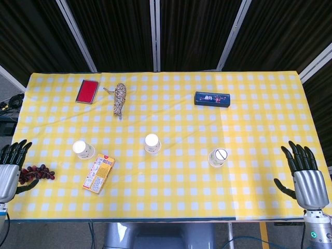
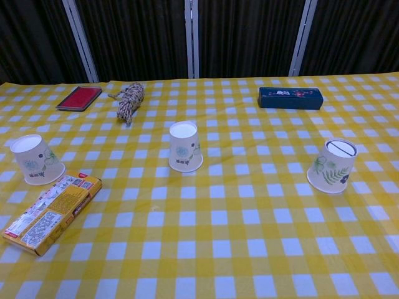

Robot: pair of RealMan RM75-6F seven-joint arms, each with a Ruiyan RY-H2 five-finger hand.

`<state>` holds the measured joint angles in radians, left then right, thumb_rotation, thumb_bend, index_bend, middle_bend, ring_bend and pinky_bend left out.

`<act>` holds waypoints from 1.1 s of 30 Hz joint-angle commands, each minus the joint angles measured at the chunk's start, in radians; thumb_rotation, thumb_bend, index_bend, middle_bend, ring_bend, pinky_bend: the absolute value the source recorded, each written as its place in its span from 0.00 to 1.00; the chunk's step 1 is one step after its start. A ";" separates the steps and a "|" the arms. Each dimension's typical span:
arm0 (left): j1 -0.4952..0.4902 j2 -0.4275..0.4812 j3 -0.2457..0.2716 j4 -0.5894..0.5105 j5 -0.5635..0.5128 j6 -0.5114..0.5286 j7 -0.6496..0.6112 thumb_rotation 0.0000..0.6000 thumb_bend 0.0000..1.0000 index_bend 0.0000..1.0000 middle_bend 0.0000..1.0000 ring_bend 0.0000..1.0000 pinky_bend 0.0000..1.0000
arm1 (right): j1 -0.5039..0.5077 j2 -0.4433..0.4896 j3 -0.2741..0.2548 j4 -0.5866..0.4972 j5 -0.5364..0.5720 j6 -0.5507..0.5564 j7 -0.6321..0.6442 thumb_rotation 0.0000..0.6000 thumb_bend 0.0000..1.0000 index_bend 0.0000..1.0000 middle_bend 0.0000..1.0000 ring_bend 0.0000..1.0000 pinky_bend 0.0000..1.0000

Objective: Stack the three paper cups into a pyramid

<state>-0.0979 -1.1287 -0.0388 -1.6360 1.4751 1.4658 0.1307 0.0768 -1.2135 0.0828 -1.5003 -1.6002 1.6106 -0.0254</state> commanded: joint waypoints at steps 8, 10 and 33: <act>0.000 0.001 0.001 -0.001 -0.003 -0.001 0.008 1.00 0.12 0.00 0.00 0.00 0.00 | 0.002 0.002 -0.002 -0.003 -0.006 0.000 0.000 1.00 0.09 0.10 0.00 0.00 0.06; 0.000 0.002 0.000 -0.002 -0.002 -0.001 0.007 1.00 0.12 0.00 0.00 0.00 0.00 | 0.001 0.002 -0.003 -0.003 -0.009 0.001 0.000 1.00 0.09 0.10 0.00 0.00 0.06; -0.103 -0.010 -0.061 0.011 -0.073 -0.141 -0.011 1.00 0.18 0.20 0.00 0.00 0.00 | -0.001 0.001 -0.012 -0.007 -0.024 0.006 -0.007 1.00 0.09 0.12 0.00 0.00 0.06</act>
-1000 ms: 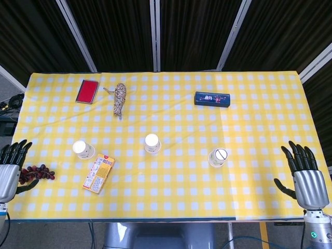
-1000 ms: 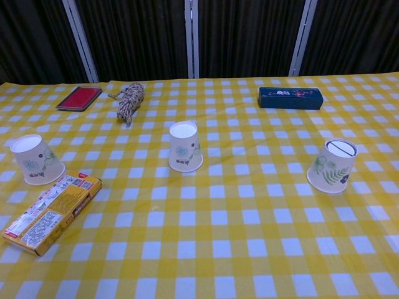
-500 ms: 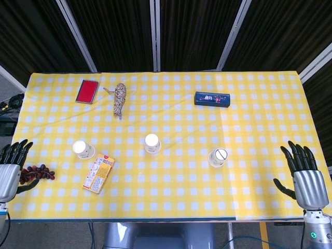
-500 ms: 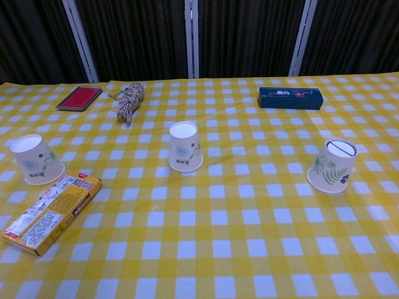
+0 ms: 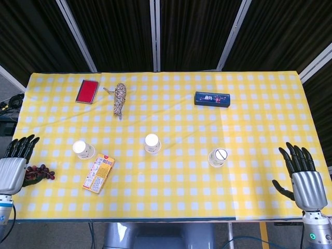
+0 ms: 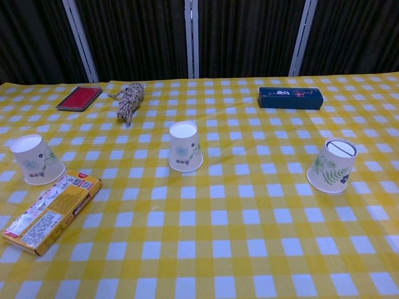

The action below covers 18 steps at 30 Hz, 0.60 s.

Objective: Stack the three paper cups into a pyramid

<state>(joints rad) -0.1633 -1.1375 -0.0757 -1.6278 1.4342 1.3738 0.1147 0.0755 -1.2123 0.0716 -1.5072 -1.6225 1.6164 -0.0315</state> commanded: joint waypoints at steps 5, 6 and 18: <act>-0.125 -0.015 -0.054 -0.001 -0.130 -0.206 0.039 1.00 0.19 0.29 0.00 0.00 0.00 | 0.001 -0.001 -0.004 0.000 -0.005 -0.002 -0.002 1.00 0.09 0.13 0.00 0.00 0.06; -0.138 -0.019 -0.056 -0.001 -0.147 -0.231 0.046 1.00 0.19 0.29 0.00 0.00 0.00 | 0.001 -0.001 -0.004 0.000 -0.005 -0.003 -0.001 1.00 0.09 0.13 0.00 0.00 0.06; -0.246 -0.060 -0.090 -0.009 -0.318 -0.346 0.205 1.00 0.19 0.21 0.00 0.00 0.00 | 0.004 -0.001 -0.005 0.003 -0.005 -0.009 0.001 1.00 0.09 0.13 0.00 0.00 0.06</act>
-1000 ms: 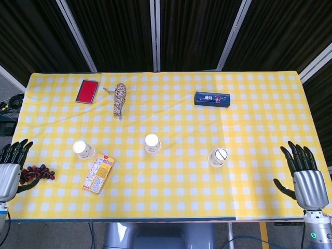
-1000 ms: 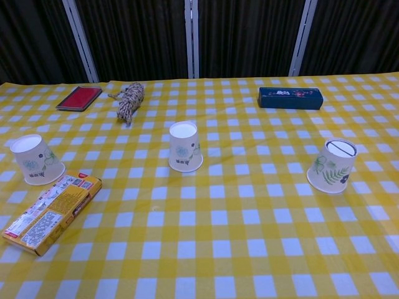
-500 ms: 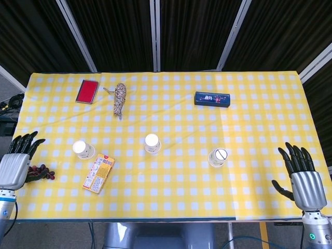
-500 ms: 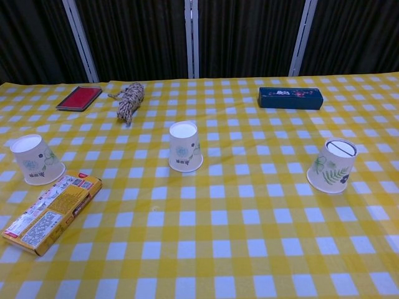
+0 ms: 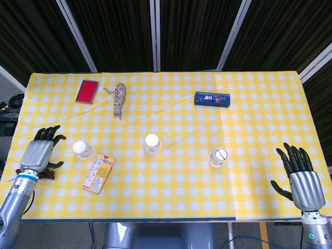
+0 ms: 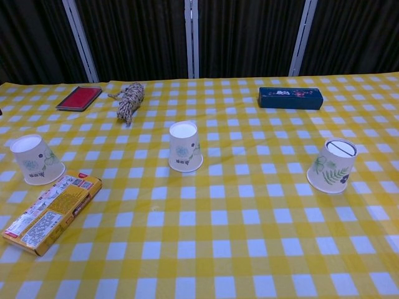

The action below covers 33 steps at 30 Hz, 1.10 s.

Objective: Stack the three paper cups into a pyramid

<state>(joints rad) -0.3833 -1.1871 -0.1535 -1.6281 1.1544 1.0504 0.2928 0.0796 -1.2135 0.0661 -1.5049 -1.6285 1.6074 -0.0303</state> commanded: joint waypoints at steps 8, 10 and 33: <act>-0.078 -0.030 -0.015 -0.010 -0.135 -0.068 0.081 1.00 0.30 0.23 0.00 0.00 0.00 | 0.001 0.001 0.002 0.003 0.004 -0.001 0.009 1.00 0.09 0.14 0.00 0.00 0.06; -0.094 -0.040 -0.014 0.001 -0.163 -0.082 0.093 1.00 0.30 0.23 0.00 0.00 0.00 | 0.000 0.001 0.001 0.003 0.004 -0.001 0.009 1.00 0.09 0.14 0.00 0.00 0.06; -0.164 -0.121 0.016 0.073 -0.269 -0.088 0.134 1.00 0.31 0.40 0.00 0.00 0.00 | 0.000 0.004 0.007 0.005 0.017 -0.003 0.021 1.00 0.09 0.14 0.00 0.00 0.06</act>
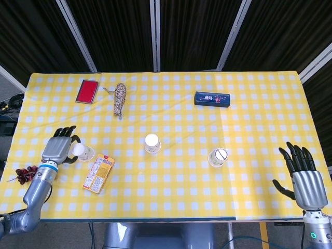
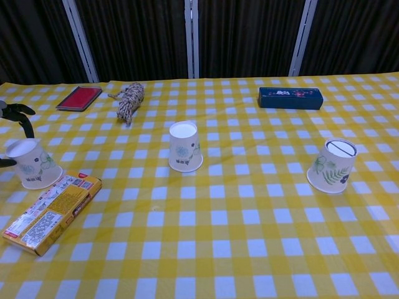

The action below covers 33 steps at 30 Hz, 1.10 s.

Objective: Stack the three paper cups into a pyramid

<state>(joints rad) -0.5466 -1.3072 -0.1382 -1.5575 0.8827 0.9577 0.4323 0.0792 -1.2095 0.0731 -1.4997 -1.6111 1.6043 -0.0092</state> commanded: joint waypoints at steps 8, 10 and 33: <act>0.003 0.019 -0.008 -0.040 0.056 0.045 -0.047 1.00 0.31 0.39 0.00 0.00 0.00 | 0.001 -0.002 -0.002 0.000 -0.005 0.001 -0.005 1.00 0.09 0.14 0.00 0.00 0.06; 0.003 0.032 -0.016 -0.072 0.078 0.065 -0.055 1.00 0.31 0.39 0.00 0.00 0.00 | 0.000 -0.001 -0.001 -0.001 -0.005 0.003 -0.003 1.00 0.09 0.14 0.00 0.00 0.06; -0.228 -0.080 -0.109 -0.186 -0.150 0.090 0.208 1.00 0.31 0.39 0.00 0.00 0.00 | 0.006 0.007 0.003 0.012 0.014 -0.016 0.043 1.00 0.09 0.15 0.00 0.00 0.06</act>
<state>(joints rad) -0.7513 -1.3635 -0.2410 -1.7573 0.7578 1.0495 0.6215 0.0835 -1.2022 0.0751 -1.4890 -1.5997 1.5903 0.0313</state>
